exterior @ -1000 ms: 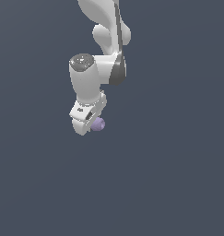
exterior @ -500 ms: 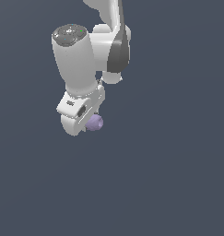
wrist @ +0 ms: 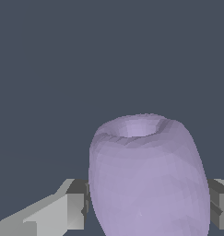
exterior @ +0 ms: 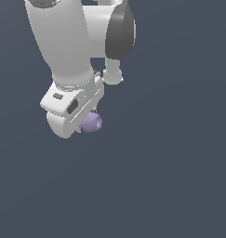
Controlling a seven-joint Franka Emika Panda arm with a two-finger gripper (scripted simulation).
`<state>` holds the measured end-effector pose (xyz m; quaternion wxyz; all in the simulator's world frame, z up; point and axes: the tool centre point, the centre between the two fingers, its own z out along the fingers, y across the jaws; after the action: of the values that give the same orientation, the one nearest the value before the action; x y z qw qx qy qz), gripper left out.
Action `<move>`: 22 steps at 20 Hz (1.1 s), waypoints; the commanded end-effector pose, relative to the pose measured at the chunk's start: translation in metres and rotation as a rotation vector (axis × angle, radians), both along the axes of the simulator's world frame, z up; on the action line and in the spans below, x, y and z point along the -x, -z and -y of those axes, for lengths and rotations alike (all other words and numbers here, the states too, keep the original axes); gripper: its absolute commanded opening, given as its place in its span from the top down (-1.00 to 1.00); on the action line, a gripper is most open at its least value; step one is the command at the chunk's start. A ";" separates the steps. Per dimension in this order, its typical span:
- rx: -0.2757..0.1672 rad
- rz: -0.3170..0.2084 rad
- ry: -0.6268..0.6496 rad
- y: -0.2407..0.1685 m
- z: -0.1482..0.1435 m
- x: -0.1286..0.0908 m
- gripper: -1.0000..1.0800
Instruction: Pick up the object and move it to a goal position.
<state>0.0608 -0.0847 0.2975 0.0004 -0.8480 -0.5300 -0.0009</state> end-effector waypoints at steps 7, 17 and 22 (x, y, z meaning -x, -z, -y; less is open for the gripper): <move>0.001 -0.001 0.001 -0.038 0.001 -0.026 1.00; 0.001 -0.001 0.001 -0.070 0.003 -0.048 1.00; 0.001 -0.001 0.001 -0.078 0.003 -0.054 1.00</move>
<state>0.1131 -0.0875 0.3733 0.0002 -0.8482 -0.5296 -0.0002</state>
